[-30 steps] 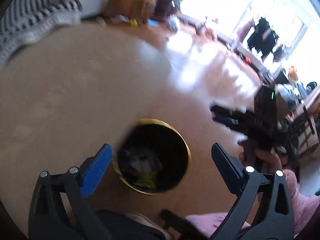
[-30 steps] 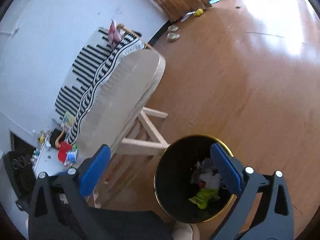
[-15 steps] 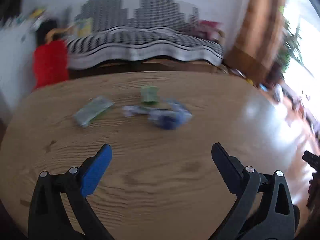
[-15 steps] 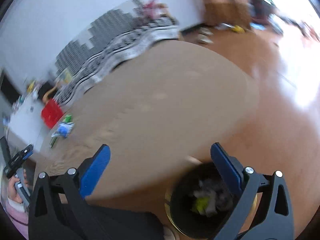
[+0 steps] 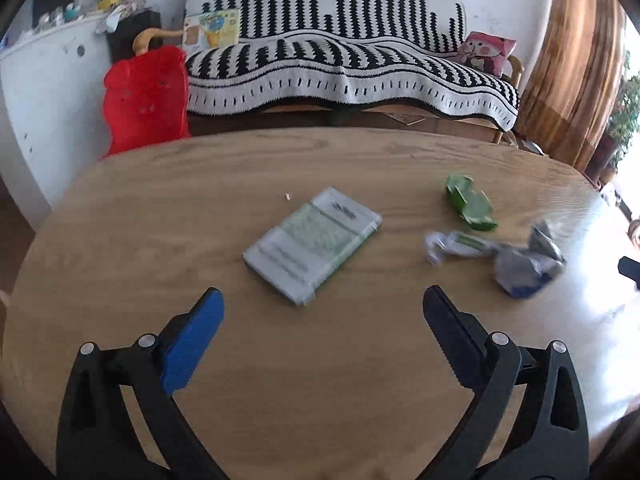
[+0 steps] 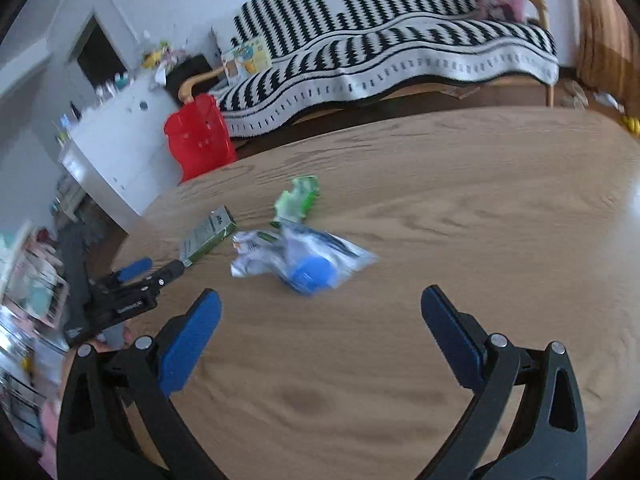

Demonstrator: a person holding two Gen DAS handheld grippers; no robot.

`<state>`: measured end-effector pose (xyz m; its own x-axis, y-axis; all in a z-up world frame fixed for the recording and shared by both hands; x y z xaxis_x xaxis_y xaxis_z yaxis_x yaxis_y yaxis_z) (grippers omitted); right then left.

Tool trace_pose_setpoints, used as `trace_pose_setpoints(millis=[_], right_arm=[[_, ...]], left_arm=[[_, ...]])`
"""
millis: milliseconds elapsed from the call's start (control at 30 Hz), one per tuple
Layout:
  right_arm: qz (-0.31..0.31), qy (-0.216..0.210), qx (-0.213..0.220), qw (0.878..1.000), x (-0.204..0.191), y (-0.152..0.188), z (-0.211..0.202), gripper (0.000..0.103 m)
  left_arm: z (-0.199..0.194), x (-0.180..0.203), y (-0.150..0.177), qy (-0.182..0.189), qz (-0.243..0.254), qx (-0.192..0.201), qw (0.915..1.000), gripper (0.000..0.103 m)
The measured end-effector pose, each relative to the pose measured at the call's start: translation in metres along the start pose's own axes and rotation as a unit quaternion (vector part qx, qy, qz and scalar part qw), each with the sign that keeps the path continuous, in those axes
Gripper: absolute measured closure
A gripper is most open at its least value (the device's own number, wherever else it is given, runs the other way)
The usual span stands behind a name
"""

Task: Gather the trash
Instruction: 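Move both open tools back over the table toward the remaining wrappers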

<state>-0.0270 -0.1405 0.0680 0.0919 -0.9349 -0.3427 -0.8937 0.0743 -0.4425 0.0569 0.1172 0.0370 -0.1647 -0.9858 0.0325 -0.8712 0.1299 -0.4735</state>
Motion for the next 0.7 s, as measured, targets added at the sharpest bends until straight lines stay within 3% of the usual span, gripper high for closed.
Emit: trace_pose_setpoints(millis=[167, 300, 433, 567, 700], right_arm=[[0.019, 0.049, 0.001, 0.999, -0.023, -0.023, 0.043, 0.006], [0.034, 0.052, -0.004, 0.998, -0.028, -0.049, 0.07, 0.006], [0.03, 0.054, -0.023, 0.998, -0.022, -0.054, 0.089, 0.006], [-0.013, 0.1, -0.032, 0.994, -0.014, -0.053, 0.09, 0.006], [-0.036, 0.121, -0.038, 0.991, 0.008, -0.05, 0.077, 0.006]], left_arm=[[0.022, -0.002, -0.028, 0.003, 0.048, -0.003, 0.9989, 0.006], [0.036, 0.005, -0.037, 0.006, 0.084, -0.005, 0.9964, 0.006], [0.05, 0.011, -0.041, -0.01, 0.107, -0.009, 0.9942, 0.006], [0.061, 0.013, -0.035, -0.03, 0.121, -0.039, 0.9914, 0.006], [0.054, 0.016, -0.028, -0.032, 0.133, -0.036, 0.9899, 0.006]])
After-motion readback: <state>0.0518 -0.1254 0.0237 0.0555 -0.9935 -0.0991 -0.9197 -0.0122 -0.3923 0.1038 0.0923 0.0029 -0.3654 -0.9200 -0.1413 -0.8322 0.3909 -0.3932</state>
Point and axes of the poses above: each gripper's, at about its wrist camera, not at the fingertips, and z roughly the way its jaws point, x to its right, y to its underside, the point moved 1 cm from there along z, roughly the way its jaws point, and after that the axes turned 14 degrees about -x, right-handed, at the moved point
